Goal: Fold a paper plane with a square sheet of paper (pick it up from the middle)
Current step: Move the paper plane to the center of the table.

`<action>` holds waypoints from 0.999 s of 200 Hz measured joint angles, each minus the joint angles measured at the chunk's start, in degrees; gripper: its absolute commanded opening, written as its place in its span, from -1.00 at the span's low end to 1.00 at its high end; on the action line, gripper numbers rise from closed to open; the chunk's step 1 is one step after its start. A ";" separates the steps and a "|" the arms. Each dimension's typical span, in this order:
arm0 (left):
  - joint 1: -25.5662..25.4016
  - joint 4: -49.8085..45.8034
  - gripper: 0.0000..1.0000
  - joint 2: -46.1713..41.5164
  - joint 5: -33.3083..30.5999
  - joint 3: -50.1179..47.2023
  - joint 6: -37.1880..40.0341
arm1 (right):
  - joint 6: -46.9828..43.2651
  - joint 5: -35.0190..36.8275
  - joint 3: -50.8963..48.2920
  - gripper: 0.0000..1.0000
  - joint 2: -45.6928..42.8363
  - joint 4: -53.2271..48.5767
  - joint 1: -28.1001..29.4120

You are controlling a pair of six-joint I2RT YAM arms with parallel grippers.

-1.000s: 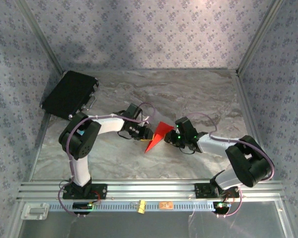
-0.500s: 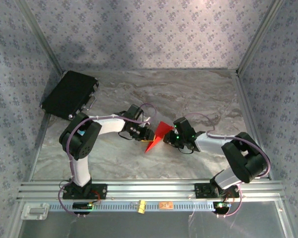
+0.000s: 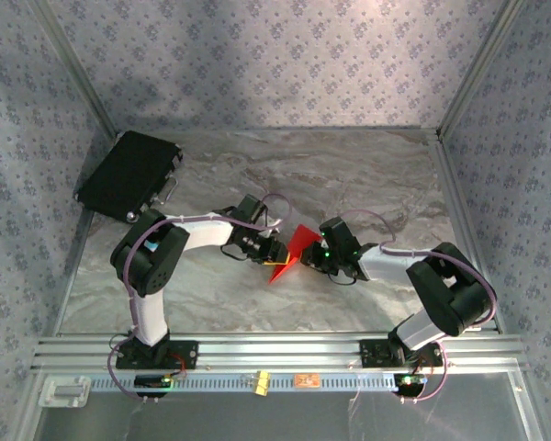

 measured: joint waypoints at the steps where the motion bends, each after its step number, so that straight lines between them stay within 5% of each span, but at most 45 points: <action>1: 0.00 0.00 -0.35 0.00 0.04 0.00 0.00 | 0.00 0.00 0.00 -0.62 0.00 0.00 0.00; 75: -0.22 -0.15 -0.45 0.96 0.96 0.39 0.02 | 0.07 -0.02 0.00 -0.62 0.15 0.26 0.00; 153: -0.63 -1.11 -0.80 1.90 0.90 1.05 0.50 | 0.09 0.00 -0.02 -0.62 0.24 1.49 0.00; 200: -0.85 -1.20 -0.90 -1.25 -4.22 0.55 0.02 | 0.13 0.96 -0.52 -0.62 -0.66 1.07 -0.07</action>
